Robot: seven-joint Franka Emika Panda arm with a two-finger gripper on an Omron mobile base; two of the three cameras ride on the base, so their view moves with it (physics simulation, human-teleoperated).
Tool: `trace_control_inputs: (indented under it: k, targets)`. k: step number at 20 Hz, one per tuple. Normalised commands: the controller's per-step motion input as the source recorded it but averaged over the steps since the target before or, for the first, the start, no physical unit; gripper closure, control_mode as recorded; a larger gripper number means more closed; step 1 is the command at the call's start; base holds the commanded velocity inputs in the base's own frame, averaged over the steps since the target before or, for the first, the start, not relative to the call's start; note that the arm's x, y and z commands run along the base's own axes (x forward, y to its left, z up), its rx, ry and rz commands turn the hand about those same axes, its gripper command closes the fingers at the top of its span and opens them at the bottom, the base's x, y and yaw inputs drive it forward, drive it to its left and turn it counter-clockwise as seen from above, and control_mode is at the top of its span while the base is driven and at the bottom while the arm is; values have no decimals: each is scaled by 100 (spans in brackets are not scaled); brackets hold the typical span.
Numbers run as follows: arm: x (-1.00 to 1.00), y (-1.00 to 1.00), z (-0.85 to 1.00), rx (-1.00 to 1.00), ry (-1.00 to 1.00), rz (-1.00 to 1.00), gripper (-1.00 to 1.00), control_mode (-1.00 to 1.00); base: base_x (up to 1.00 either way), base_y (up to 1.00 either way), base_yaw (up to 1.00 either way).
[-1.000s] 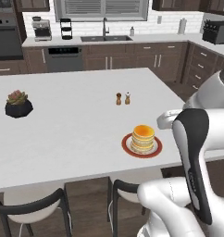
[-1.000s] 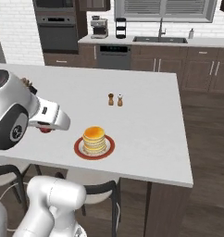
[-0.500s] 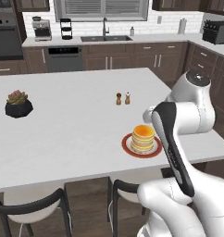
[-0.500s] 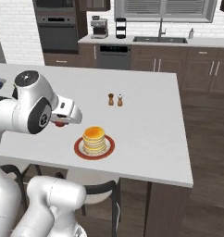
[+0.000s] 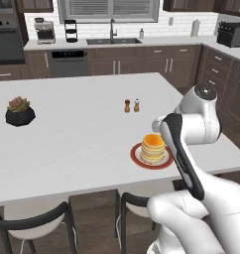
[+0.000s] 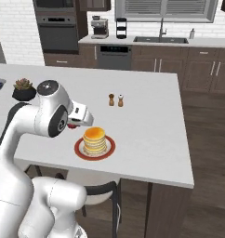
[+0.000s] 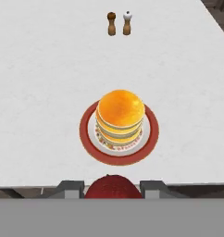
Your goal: Take the strawberry from the fridge and place it on top of the pancake, located on the dining counter.
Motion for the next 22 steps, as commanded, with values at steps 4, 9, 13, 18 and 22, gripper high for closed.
trace_control_inputs:
  k: [4,9,13,18,22]
  targets:
    - [48,-19,-31,7,-6,4,100,-100,0,0,0]
    - [45,-2,-27,3,0,1,100,-100,0,0,0]
    - [16,0,-24,2,0,0,100,-100,0,0,0]
    - [20,0,-25,0,0,0,100,-100,0,0,0]
    - [22,0,-23,0,0,0,100,-100,0,0,0]
